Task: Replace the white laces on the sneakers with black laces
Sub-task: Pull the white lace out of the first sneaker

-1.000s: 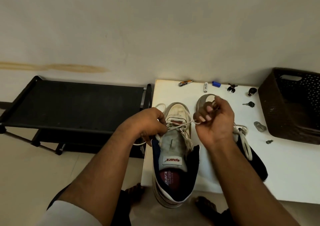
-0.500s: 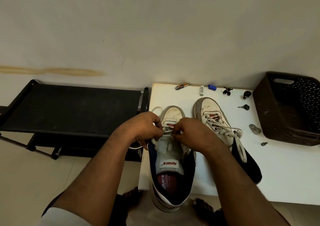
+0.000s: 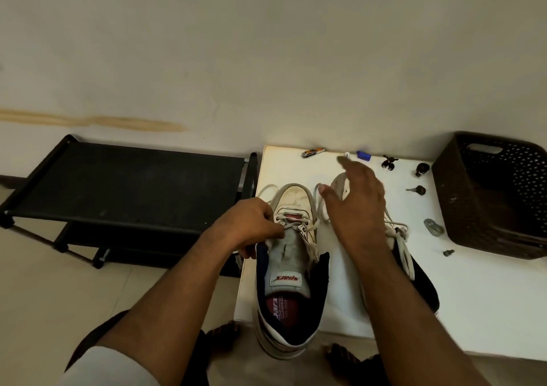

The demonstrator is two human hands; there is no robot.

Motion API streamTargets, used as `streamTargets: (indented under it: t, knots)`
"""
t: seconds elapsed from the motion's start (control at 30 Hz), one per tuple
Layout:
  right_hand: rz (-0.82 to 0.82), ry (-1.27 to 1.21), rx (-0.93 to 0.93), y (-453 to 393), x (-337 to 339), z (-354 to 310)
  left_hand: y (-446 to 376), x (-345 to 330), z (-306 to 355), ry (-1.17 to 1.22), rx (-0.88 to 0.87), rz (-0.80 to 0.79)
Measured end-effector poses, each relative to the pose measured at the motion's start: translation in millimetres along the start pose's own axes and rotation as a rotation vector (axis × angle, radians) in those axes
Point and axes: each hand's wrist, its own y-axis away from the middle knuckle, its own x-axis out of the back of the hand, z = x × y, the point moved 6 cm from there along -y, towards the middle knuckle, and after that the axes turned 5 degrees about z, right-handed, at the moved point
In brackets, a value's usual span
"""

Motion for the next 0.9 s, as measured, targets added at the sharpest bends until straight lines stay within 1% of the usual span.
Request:
streamTargets:
  t: [0.03,0.07,0.1,0.13,0.17,0.27,0.4,0.5,0.57,0.67,0.73,0.8,0.9]
  knots:
    - [-0.081,-0.050,-0.013,1,-5,-2,0,-1,-2,-0.008,-0.005,0.017]
    - [-0.204,-0.086,-0.051,2,-15,-1,-2,-1,-4,-0.020,-0.012,0.024]
    - [-0.328,-0.078,-0.069,5,-25,-1,-5,0,-3,-0.037,-0.022,0.024]
    - [-0.418,-0.033,-0.061,7,-33,1,-8,2,-1,-0.047,-0.033,0.023]
    - [-0.462,0.013,-0.049,8,-40,3,-12,4,2,-0.039,-0.048,0.034]
    - [-0.485,0.064,-0.074,6,-48,13,-20,12,14,0.051,-0.150,0.128]
    - [-0.542,0.145,-0.052,9,-55,18,-19,-1,16,-0.068,-0.282,0.085]
    - [-0.532,0.197,-0.034,10,-55,17,-20,-5,16,-0.133,-0.323,0.120]
    - [-0.535,0.206,-0.051,10,-54,19,-21,-11,16,-0.132,-0.304,0.132]
    - [-0.540,0.200,-0.055,12,-52,19,-23,-19,16,0.007,-0.235,0.146]
    - [-0.544,0.186,-0.060,13,-52,19,-27,-23,11,0.181,-0.149,0.130]
    - [-0.526,0.167,-0.083,14,-53,21,-29,-26,5,0.418,-0.040,0.054]
    - [-0.492,0.173,-0.097,16,-55,22,-23,-34,3,0.793,0.115,-0.121]
